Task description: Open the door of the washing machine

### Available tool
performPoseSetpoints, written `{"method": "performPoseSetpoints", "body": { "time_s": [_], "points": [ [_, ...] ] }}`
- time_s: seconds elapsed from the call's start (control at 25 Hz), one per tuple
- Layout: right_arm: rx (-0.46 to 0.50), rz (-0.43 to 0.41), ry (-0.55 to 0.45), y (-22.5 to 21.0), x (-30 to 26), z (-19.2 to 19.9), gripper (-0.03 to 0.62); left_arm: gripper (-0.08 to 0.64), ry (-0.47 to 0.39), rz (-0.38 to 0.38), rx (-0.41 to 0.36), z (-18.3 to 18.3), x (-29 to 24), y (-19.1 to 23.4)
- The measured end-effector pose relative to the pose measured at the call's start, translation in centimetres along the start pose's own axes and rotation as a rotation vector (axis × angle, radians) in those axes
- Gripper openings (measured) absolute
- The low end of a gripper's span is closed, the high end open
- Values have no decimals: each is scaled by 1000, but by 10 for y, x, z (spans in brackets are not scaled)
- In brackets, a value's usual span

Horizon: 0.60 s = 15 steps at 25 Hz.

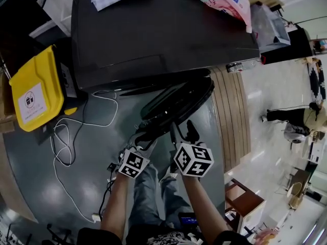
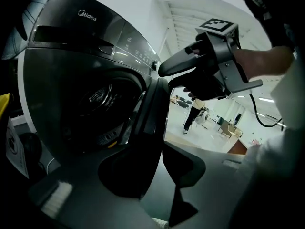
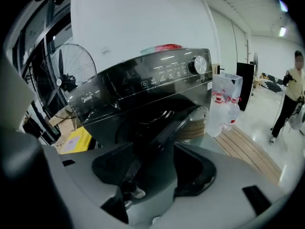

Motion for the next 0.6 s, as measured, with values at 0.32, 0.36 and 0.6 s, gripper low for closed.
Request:
{"method": "performPoseSetpoints", "body": {
  "time_s": [0.32, 0.36, 0.6],
  "points": [
    [-15, 50, 44, -28, 19, 19, 235, 153, 62, 133, -3, 12, 2, -57],
    [-14, 47, 45, -32, 24, 22, 230, 153, 64, 158, -8, 12, 1, -64],
    [-22, 9, 66, -55, 51, 32, 207, 189, 62, 246, -3, 12, 5, -88]
  ]
}}
Point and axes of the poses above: the fingertips, and each gripper's own axes: x backward along the fingers, y to its left, z out of its underside, the point moved 9 cm from there along x, backward along the fingers, and after that the axes turned 15 degrees about -z, right-handed, at the moved point
